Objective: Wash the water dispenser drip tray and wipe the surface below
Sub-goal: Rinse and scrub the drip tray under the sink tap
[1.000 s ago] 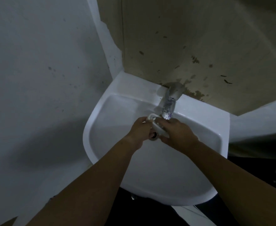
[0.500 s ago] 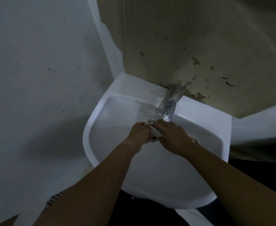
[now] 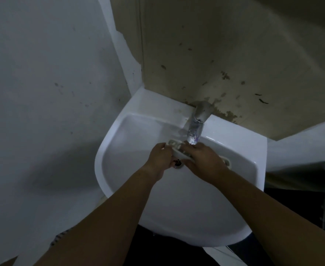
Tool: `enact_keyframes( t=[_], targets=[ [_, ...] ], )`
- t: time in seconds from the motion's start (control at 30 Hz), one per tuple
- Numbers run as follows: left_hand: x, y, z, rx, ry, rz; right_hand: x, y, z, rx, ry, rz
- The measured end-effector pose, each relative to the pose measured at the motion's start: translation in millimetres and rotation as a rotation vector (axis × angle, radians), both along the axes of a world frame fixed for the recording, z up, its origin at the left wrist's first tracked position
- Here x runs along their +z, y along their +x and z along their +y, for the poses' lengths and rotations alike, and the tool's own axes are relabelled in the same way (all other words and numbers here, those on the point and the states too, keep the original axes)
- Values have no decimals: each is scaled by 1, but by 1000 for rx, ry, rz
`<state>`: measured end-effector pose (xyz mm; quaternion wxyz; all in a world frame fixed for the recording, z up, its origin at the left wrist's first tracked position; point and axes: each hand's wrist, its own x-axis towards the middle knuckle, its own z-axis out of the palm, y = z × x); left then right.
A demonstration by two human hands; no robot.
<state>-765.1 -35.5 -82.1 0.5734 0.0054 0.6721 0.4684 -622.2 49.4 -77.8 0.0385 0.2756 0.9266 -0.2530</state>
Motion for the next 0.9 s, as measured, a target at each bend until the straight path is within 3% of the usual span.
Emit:
enact_keyframes(
  t=[0.3,0.57,0.7,0.9],
  targets=[
    [11,6,2,32,8,-59,5,-6,-5,-93,-107,51],
    [18,10,-4,8,111,-95,8,-2,-2,1,-86,159],
    [14,8,-3,36,76,-65,17,11,-5,-131,-166,99],
    [5,9,-9,77,85,-69,-2,18,-7,-15,75,-34]
  ],
)
